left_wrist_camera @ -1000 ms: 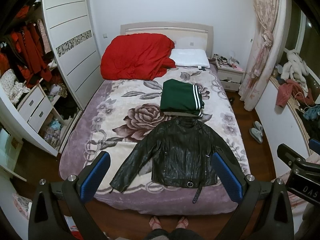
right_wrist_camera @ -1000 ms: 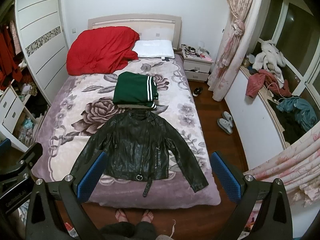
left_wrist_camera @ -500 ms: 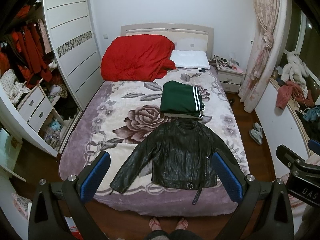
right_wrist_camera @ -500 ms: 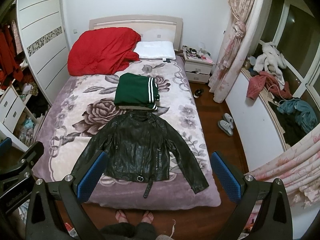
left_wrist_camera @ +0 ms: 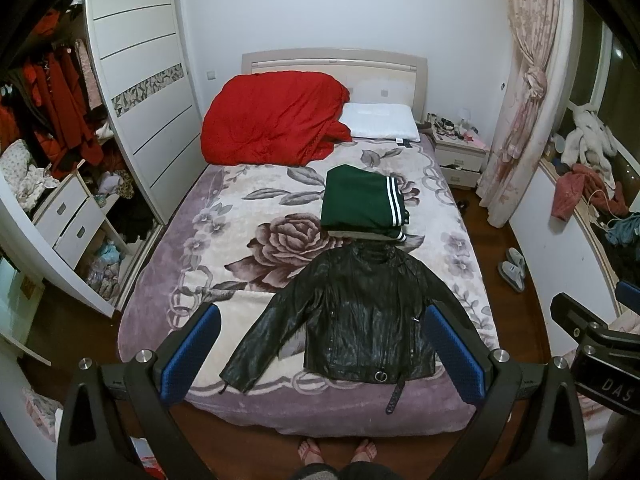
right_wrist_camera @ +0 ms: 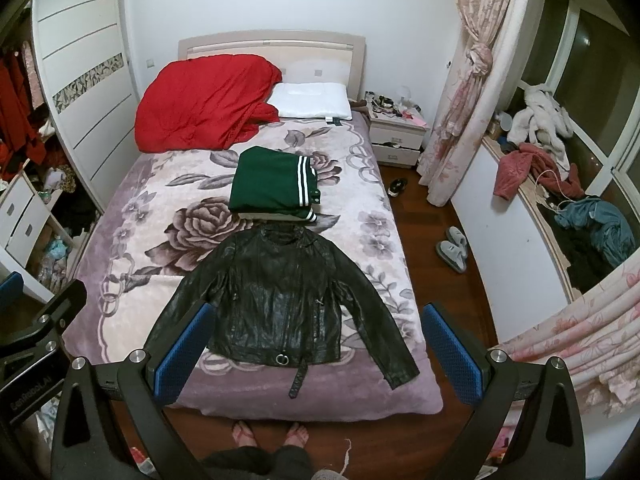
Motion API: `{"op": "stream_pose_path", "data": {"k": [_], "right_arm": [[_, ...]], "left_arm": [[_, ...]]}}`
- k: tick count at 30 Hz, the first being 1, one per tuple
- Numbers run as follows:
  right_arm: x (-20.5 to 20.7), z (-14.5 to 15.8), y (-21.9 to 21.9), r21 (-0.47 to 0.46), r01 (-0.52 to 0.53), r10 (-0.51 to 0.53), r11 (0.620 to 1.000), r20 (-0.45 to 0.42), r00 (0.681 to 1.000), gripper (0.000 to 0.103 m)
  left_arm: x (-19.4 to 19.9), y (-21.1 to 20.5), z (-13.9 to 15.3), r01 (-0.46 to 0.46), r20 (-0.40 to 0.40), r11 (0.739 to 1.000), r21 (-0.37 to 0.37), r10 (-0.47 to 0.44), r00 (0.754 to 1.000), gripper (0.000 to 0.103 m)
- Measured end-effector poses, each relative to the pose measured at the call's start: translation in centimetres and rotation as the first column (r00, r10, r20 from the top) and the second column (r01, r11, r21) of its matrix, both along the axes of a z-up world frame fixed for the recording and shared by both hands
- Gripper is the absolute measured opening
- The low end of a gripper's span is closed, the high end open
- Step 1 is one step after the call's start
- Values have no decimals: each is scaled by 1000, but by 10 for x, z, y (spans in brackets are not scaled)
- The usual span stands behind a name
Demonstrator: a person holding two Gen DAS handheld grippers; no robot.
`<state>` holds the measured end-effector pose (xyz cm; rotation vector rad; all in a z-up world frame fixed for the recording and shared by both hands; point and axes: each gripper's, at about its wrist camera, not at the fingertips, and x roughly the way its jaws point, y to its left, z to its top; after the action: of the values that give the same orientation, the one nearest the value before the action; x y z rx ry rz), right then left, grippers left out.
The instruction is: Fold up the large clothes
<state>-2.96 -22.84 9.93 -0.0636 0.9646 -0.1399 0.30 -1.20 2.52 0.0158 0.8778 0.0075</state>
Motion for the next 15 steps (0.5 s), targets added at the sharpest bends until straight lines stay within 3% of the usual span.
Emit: {"op": "stream_pose_path", "data": {"k": [6, 8, 11, 14, 15], "right_arm": [[23, 2, 1, 15, 17, -16, 1000, -20, 1000, 103], [44, -12, -5, 81, 36, -33, 996, -34, 999, 103], [67, -59, -12, 161, 81, -73, 984, -58, 996, 103], [85, -142, -50, 247, 224, -194, 943, -142, 971, 103], [93, -177, -74, 266, 304, -260, 915, -189, 947, 103]], "left_arm": [[33, 5, -6, 11, -6, 1000, -4, -11, 1000, 103], [46, 11, -23, 19, 16, 1000, 18, -19, 1000, 103], [70, 11, -53, 19, 57, 998, 66, -23, 998, 103], [98, 8, -102, 2, 77, 994, 113, -11, 997, 103], [114, 3, -128, 10, 53, 993, 116, -16, 998, 103]]}}
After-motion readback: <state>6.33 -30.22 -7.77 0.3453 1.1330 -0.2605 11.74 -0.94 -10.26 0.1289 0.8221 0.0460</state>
